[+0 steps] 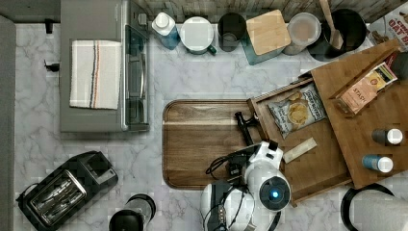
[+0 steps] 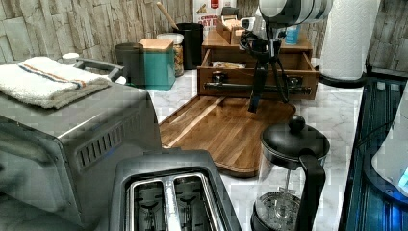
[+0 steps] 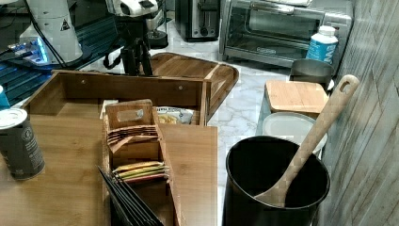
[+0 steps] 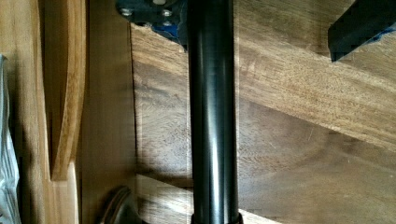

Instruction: Open the drawer.

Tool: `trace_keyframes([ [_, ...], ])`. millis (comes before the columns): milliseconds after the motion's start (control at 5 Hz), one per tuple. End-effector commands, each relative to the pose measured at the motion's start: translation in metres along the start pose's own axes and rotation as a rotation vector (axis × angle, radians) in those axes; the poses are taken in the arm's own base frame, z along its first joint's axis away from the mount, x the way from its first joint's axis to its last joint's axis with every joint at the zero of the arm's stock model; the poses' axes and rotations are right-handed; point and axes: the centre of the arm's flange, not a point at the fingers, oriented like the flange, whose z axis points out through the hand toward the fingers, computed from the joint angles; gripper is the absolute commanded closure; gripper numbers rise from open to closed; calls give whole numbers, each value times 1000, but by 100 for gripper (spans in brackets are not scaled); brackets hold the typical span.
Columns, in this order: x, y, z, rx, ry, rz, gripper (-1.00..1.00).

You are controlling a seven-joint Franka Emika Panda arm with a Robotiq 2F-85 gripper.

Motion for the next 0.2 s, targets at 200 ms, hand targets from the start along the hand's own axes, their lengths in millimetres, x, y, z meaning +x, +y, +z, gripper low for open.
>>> trace_keyframes([
  [200, -1, -94, 15, 74, -91, -225, -100],
])
